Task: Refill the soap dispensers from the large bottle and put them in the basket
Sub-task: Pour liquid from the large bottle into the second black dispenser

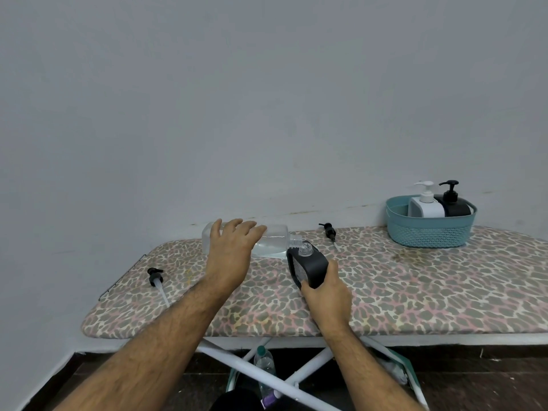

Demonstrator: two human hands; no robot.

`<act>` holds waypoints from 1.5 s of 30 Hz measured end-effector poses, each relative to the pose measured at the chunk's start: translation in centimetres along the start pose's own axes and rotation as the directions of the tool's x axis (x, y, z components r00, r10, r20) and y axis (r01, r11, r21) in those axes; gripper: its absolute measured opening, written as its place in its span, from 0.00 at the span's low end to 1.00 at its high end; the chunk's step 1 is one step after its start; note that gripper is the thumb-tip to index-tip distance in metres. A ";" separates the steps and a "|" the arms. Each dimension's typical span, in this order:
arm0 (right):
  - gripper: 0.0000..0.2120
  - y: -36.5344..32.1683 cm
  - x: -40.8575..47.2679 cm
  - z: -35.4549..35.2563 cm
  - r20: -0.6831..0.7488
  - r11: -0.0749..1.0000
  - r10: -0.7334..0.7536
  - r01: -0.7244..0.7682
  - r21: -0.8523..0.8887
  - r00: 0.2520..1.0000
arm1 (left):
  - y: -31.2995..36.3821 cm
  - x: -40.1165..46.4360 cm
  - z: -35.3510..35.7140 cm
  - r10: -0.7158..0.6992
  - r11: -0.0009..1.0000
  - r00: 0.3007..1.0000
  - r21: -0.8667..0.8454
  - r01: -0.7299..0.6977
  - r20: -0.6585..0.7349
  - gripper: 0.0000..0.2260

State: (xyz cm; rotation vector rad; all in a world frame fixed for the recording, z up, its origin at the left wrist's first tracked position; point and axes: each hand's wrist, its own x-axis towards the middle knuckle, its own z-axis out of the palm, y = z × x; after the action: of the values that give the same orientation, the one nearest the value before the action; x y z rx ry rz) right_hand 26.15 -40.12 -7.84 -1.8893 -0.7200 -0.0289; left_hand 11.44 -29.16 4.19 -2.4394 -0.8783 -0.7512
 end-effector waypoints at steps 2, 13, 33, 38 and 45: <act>0.24 0.0 0.0 0.0 0.004 1.000 -0.001 0.001 0.012 1.000 | 0.0 0.0 0.0 0.002 1.000 1.000 0.006 -0.002 0.003 0.32; 0.24 0.0 0.0 -0.1 0.014 1.000 0.008 -0.008 0.021 1.000 | 0.0 0.2 -0.2 0.007 1.000 1.000 0.018 -0.007 0.012 0.32; 0.23 -0.1 -0.1 -0.1 -0.002 1.000 -0.001 0.001 0.005 1.000 | 0.0 0.4 -0.3 0.025 0.999 1.000 0.034 -0.024 -0.006 0.33; 0.23 -0.1 -0.1 -0.2 0.000 1.000 0.002 -0.002 0.002 1.000 | 0.1 0.4 -0.5 0.021 0.999 1.000 0.033 -0.021 0.004 0.32; 0.24 -0.2 -0.1 -0.2 -0.004 1.000 0.003 -0.003 -0.004 1.000 | 0.3 0.5 -0.9 0.027 0.999 1.000 0.044 -0.027 0.006 0.32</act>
State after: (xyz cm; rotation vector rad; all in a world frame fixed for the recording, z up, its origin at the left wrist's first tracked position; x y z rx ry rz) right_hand 26.09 -40.29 -7.62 -1.8937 -0.7146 -0.0319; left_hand 11.66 -29.63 5.15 -2.4111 -0.8530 -0.7084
